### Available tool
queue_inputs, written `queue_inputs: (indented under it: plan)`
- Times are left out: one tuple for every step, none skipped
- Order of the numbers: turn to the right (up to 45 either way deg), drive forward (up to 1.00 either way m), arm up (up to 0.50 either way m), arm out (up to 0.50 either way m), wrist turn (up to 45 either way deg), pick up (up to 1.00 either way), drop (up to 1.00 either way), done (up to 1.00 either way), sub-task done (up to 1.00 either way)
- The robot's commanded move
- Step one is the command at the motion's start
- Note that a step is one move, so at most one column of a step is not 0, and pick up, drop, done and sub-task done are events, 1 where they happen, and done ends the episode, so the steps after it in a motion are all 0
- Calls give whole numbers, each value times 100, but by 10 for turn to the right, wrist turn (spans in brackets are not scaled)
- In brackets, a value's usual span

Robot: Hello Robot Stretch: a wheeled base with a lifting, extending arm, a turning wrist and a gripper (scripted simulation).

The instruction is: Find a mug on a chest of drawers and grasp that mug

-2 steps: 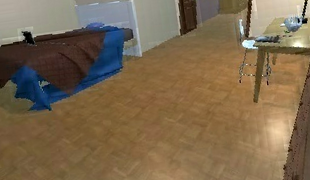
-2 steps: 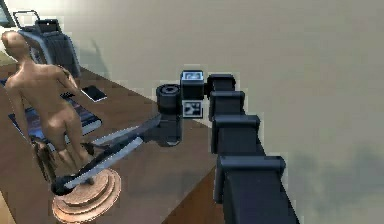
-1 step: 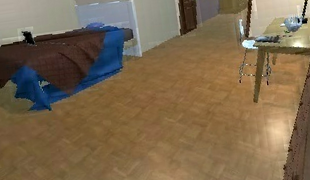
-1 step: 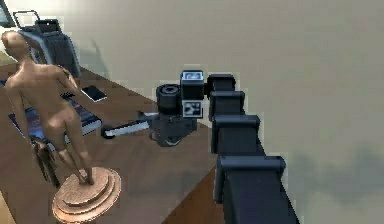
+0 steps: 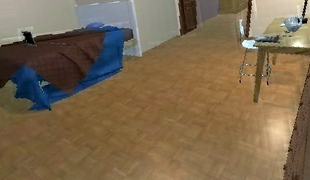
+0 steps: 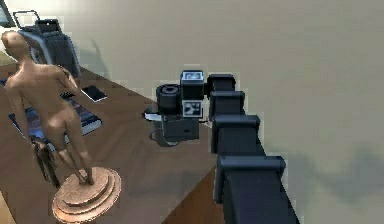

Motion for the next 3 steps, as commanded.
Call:
queue_inputs:
  plan:
    - [0,0,-12,0,0,0,0,0,0]
    - [0,0,0,0,0,100,0,0,0]
    - [0,0,10,0,0,0,0,0,0]
